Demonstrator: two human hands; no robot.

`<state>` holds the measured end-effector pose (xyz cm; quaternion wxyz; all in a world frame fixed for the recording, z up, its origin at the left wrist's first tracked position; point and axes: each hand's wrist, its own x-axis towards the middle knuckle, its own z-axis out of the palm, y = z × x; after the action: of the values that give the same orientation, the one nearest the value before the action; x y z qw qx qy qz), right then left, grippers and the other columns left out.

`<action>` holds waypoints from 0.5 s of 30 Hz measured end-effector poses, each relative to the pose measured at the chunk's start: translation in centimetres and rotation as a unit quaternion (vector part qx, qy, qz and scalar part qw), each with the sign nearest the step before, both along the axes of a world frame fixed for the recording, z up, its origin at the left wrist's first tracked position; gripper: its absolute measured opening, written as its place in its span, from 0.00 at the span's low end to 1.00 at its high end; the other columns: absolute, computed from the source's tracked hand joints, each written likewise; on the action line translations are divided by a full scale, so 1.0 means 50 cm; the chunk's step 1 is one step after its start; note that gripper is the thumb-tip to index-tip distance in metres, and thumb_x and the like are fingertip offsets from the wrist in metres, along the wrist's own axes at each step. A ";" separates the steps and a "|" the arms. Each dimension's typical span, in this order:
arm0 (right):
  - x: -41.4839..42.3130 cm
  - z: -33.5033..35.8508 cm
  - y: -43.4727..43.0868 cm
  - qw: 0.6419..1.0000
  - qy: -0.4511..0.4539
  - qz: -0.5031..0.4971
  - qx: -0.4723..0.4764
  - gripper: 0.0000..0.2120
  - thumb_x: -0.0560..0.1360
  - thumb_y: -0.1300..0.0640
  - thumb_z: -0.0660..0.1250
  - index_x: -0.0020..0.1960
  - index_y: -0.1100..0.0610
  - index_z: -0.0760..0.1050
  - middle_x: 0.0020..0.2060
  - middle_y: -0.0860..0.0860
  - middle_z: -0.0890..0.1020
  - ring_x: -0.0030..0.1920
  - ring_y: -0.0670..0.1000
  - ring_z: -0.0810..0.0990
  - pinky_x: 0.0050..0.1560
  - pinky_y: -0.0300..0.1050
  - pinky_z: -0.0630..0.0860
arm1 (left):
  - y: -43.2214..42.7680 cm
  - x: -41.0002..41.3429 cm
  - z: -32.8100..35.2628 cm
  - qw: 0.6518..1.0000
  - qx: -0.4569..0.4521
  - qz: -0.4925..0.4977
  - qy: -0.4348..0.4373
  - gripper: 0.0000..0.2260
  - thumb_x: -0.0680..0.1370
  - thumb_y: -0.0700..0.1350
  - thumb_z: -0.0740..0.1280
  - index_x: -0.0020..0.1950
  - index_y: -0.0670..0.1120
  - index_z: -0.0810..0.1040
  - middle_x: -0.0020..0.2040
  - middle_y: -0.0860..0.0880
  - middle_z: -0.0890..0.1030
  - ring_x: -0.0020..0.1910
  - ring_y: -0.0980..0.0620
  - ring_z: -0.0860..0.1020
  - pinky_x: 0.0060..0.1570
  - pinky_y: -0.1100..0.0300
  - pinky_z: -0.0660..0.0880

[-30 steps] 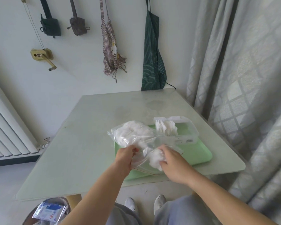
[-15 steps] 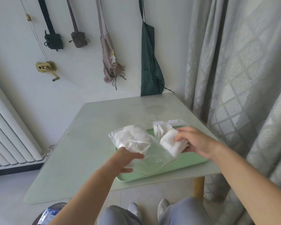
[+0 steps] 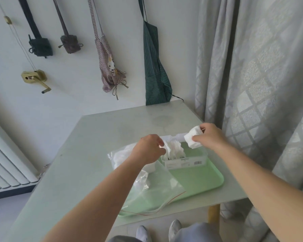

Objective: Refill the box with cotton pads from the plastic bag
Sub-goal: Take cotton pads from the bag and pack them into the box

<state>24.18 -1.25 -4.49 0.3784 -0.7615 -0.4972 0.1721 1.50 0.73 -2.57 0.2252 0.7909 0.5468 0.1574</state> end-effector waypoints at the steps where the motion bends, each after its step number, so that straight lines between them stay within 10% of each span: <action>1: 0.001 -0.004 0.007 1.000 -0.031 0.002 -0.005 0.16 0.66 0.61 0.75 0.53 0.57 0.79 0.48 0.53 0.82 0.48 0.55 0.79 0.47 0.46 0.75 | 0.016 0.021 -0.011 1.000 0.005 -0.010 0.010 0.11 0.73 0.46 0.71 0.55 0.51 0.80 0.55 0.51 0.80 0.56 0.50 0.78 0.57 0.53 0.76; 9: -0.023 -0.057 0.053 0.958 -0.282 0.039 -0.044 0.16 0.70 0.62 0.70 0.50 0.57 0.64 0.44 0.56 0.78 0.36 0.59 0.73 0.34 0.46 0.67 | 0.102 0.092 -0.079 0.995 0.016 -0.007 0.095 0.19 0.71 0.45 0.75 0.59 0.50 0.74 0.57 0.47 0.72 0.53 0.44 0.77 0.52 0.53 0.76; 15: -0.042 -0.089 0.075 0.944 -0.319 0.052 -0.066 0.11 0.71 0.65 0.66 0.53 0.60 0.71 0.46 0.57 0.78 0.39 0.60 0.76 0.36 0.46 0.68 | 0.120 0.096 -0.103 0.998 0.006 -0.006 0.066 0.16 0.70 0.42 0.75 0.56 0.48 0.76 0.57 0.47 0.72 0.48 0.45 0.77 0.46 0.58 0.74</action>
<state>22.07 2.48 -8.94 0.1393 -0.7729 -0.6185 -0.0279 6.29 6.72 -7.71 0.1851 0.8041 0.5548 0.1069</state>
